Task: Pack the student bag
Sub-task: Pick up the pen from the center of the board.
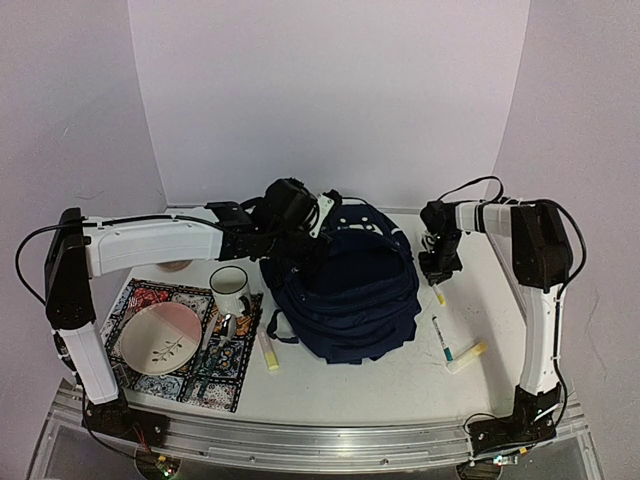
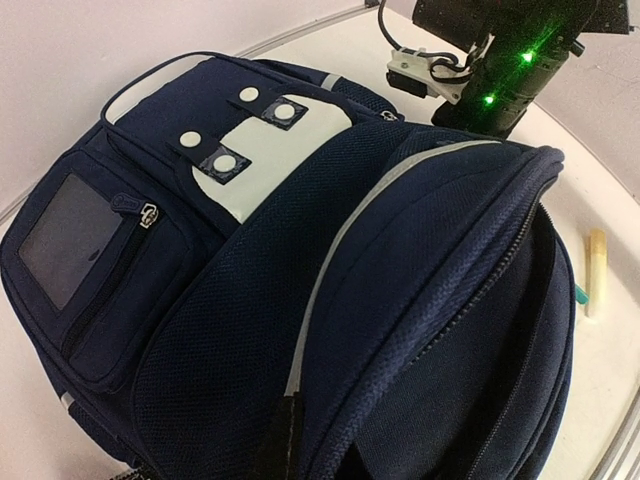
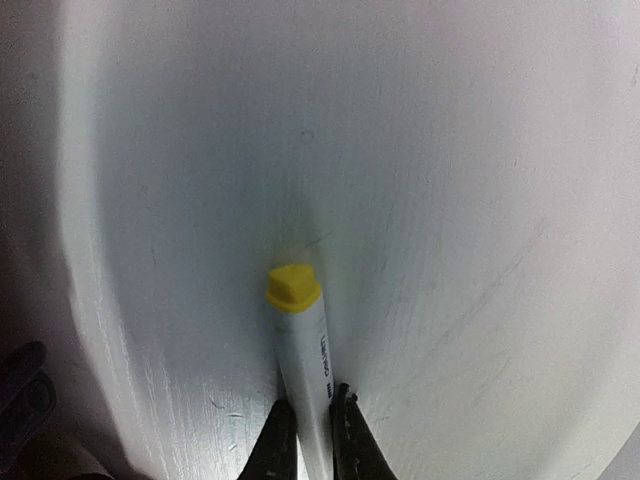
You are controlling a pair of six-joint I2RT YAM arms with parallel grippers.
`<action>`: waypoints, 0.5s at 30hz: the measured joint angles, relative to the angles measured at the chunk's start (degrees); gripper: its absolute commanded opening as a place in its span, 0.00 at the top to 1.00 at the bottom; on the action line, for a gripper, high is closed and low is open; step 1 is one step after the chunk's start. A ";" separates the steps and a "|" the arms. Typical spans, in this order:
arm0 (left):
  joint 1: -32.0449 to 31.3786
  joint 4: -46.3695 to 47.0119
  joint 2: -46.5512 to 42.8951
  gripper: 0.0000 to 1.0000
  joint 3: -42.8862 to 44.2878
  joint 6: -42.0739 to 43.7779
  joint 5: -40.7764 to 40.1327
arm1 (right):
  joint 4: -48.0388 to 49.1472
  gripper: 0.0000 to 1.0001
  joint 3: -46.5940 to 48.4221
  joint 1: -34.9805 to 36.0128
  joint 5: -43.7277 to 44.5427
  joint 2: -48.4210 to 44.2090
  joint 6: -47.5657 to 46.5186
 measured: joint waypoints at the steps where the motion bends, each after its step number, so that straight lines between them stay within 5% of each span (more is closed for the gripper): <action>1: 0.01 -0.10 0.00 1.00 0.00 -0.01 0.14 | 0.12 0.95 -0.67 0.00 -0.30 -0.39 0.23; 15: 0.10 -0.31 0.00 1.00 0.00 0.01 0.55 | -0.87 1.00 -13.02 -0.05 -6.51 -9.02 1.48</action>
